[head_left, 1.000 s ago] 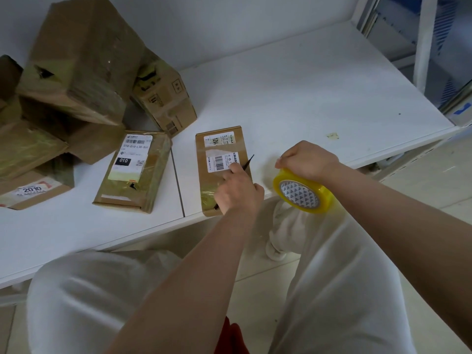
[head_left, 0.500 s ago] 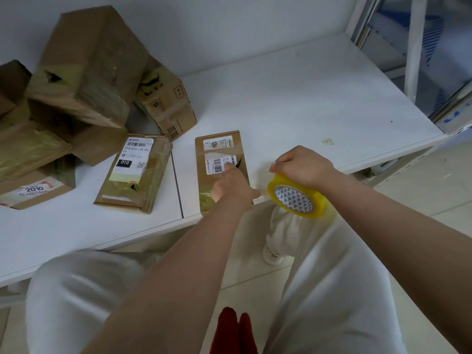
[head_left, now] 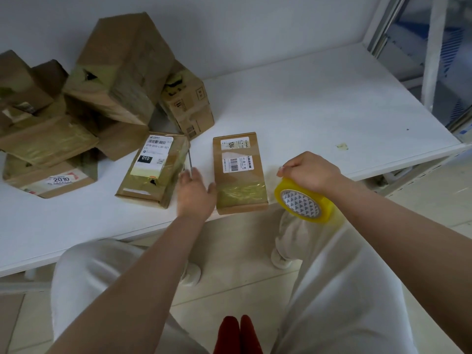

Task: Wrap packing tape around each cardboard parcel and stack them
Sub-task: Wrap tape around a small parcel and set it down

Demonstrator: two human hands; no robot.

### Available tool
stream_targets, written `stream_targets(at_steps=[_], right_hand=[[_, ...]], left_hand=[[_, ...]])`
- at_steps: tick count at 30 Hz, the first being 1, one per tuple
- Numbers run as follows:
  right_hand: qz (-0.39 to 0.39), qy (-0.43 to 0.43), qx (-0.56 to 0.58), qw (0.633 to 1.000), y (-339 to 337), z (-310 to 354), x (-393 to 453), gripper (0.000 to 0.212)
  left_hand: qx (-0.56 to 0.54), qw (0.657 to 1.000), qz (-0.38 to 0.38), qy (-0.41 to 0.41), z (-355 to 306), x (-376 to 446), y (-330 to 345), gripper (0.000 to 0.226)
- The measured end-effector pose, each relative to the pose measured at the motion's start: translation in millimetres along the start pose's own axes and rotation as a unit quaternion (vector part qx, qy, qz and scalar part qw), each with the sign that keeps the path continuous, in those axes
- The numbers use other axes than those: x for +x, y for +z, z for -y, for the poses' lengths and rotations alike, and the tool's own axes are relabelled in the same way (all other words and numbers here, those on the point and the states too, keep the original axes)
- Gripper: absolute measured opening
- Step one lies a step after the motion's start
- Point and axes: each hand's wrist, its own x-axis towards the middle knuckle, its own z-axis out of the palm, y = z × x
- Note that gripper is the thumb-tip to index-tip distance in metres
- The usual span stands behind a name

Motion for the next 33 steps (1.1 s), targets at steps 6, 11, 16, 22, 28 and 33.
stream_targets(at_steps=[6, 11, 16, 22, 28, 33], right_hand=[[-0.004, 0.006, 0.004, 1.0, -2, -4, 0, 0.021], [-0.001, -0.017, 0.045, 0.999, -6, -4, 0, 0.023], [-0.004, -0.041, 0.075, 0.996, -7, -1, -4, 0.023], [0.039, -0.074, 0.111, 0.99, -4, 10, -16, 0.019], [0.085, -0.073, 0.175, 0.978, -16, 5, -17, 0.022], [0.167, -0.043, 0.307, 0.936, -33, -24, -8, 0.067]], left_hand=[[0.137, 0.954, 0.103, 0.244, -36, -30, 41, 0.076], [0.138, 0.954, 0.168, 0.206, -44, -9, 28, 0.082], [-0.293, 0.945, 0.086, 0.116, -56, -14, -11, 0.044], [-0.317, 0.934, 0.156, 0.058, -86, -29, -14, 0.051], [-0.483, 0.858, 0.169, 0.035, -91, -25, -13, 0.024], [-0.352, 0.929, 0.074, 0.084, -107, 6, -14, 0.025]])
